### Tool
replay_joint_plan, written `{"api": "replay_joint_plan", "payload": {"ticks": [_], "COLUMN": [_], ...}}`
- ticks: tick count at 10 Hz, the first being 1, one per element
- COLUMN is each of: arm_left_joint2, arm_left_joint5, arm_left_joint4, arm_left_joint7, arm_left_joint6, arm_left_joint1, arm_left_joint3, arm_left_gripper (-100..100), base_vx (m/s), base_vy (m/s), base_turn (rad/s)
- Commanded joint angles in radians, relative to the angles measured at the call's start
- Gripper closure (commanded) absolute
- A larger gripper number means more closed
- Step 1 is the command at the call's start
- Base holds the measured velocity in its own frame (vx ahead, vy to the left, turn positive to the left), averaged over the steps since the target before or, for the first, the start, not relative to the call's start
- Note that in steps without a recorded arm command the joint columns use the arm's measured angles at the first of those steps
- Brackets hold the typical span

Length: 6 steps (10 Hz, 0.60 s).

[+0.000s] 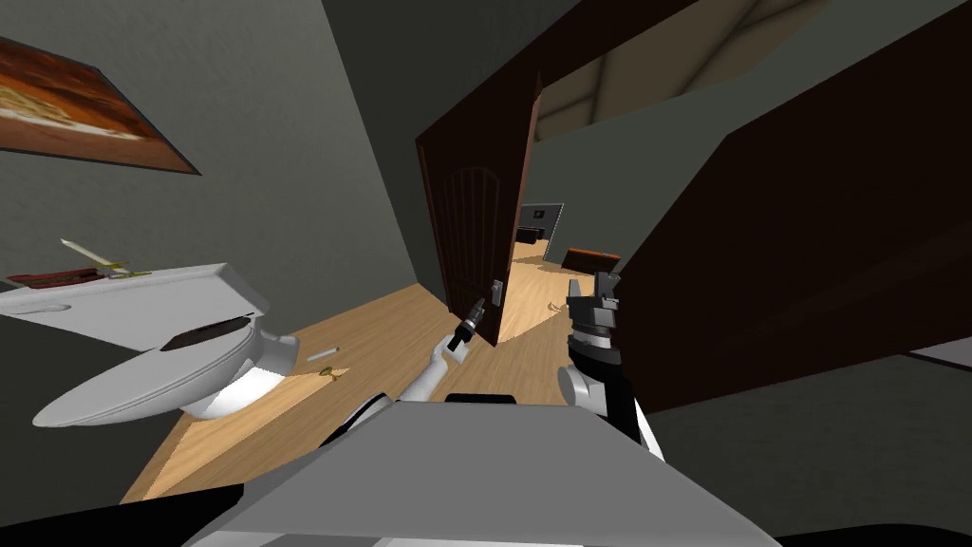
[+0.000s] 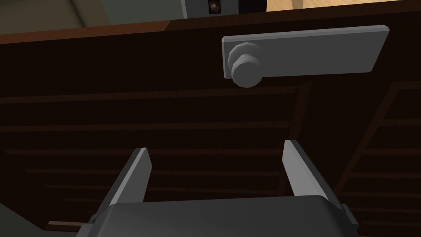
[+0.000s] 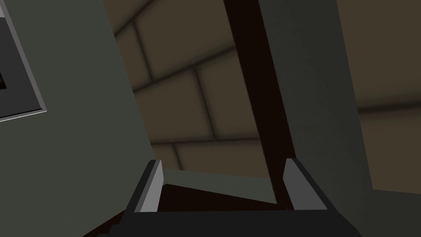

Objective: Push the door open

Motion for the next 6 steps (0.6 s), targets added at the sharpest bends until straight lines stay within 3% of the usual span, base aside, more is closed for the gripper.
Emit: {"api": "replay_joint_plan", "payload": {"ticks": [1, 6], "arm_left_joint2": [-0.006, -0.038], "arm_left_joint5": [-0.002, -0.014], "arm_left_joint4": [0.031, 0.144], "arm_left_joint7": [0.006, 0.029], "arm_left_joint6": [-0.002, -0.001], "arm_left_joint1": [-0.019, -0.091], "arm_left_joint3": [-0.005, -0.031], "arm_left_gripper": [-100, -100], "base_vx": [0.07, 0.083], "base_vy": [0.074, 0.088], "base_turn": [-0.042, -0.059]}}
